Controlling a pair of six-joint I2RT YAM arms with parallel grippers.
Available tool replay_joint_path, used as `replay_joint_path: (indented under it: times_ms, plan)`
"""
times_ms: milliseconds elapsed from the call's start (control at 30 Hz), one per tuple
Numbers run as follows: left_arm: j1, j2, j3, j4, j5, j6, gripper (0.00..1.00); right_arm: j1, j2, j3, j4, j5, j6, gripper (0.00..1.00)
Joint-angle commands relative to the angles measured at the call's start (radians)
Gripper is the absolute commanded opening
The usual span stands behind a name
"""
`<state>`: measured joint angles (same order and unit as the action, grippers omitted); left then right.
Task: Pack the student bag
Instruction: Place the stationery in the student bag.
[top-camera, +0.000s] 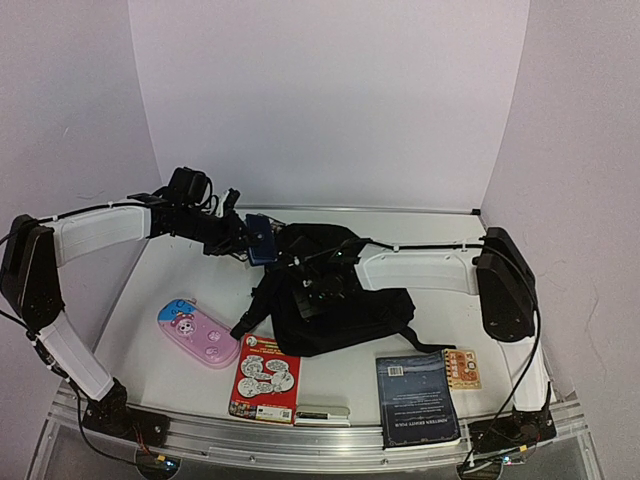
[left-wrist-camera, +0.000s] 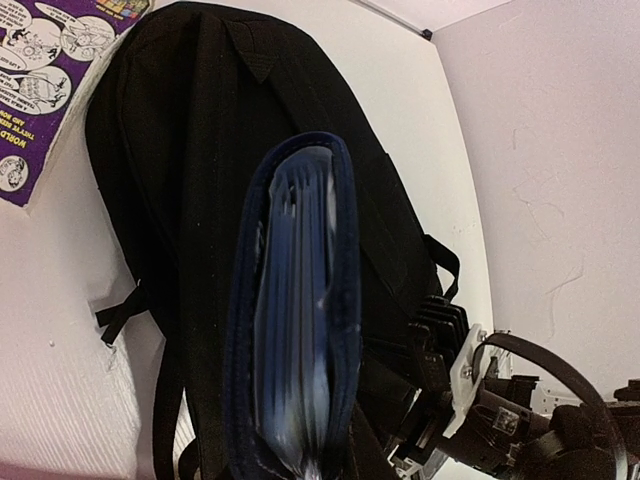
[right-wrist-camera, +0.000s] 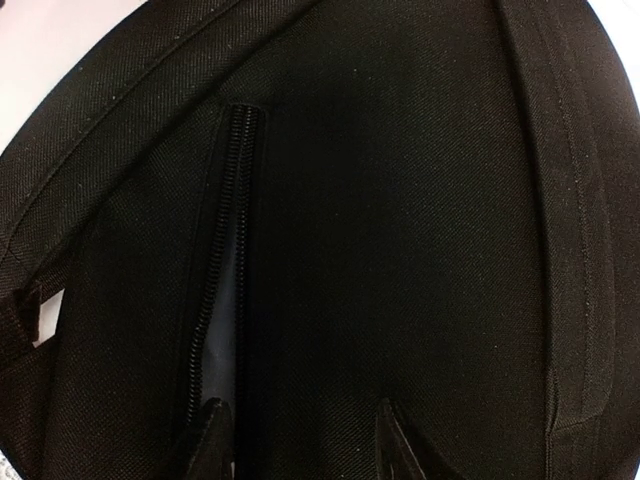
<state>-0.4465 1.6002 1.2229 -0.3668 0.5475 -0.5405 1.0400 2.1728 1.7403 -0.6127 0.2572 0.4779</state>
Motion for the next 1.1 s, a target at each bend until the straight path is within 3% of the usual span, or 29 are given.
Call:
replay_joint_path:
  times_ms: [0, 100, 167, 400, 833, 1067]
  plan:
    - [-0.001, 0.005, 0.049, 0.036, 0.031, 0.005, 0.00, 0.010, 0.027, 0.043, -0.025, 0.076, 0.013, 0.34]
    - [-0.001, 0.016, 0.049, 0.047, 0.039, -0.009, 0.00, 0.009, 0.020, 0.043, -0.013, 0.109, 0.073, 0.10]
    - [-0.001, 0.030, 0.058, 0.046, 0.034, -0.025, 0.00, 0.008, -0.007, 0.025, 0.021, 0.121, 0.126, 0.01]
    - [-0.016, 0.024, 0.070, 0.034, 0.055, -0.146, 0.00, 0.008, -0.126, -0.102, 0.209, 0.107, 0.254, 0.00]
    - [-0.144, -0.099, -0.215, 0.215, -0.052, -0.402, 0.00, 0.009, -0.225, -0.231, 0.374, 0.085, 0.321, 0.00]
    - [-0.173, -0.103, -0.273, 0.253, -0.066, -0.465, 0.00, 0.009, -0.236, -0.232, 0.410, 0.053, 0.320, 0.00]
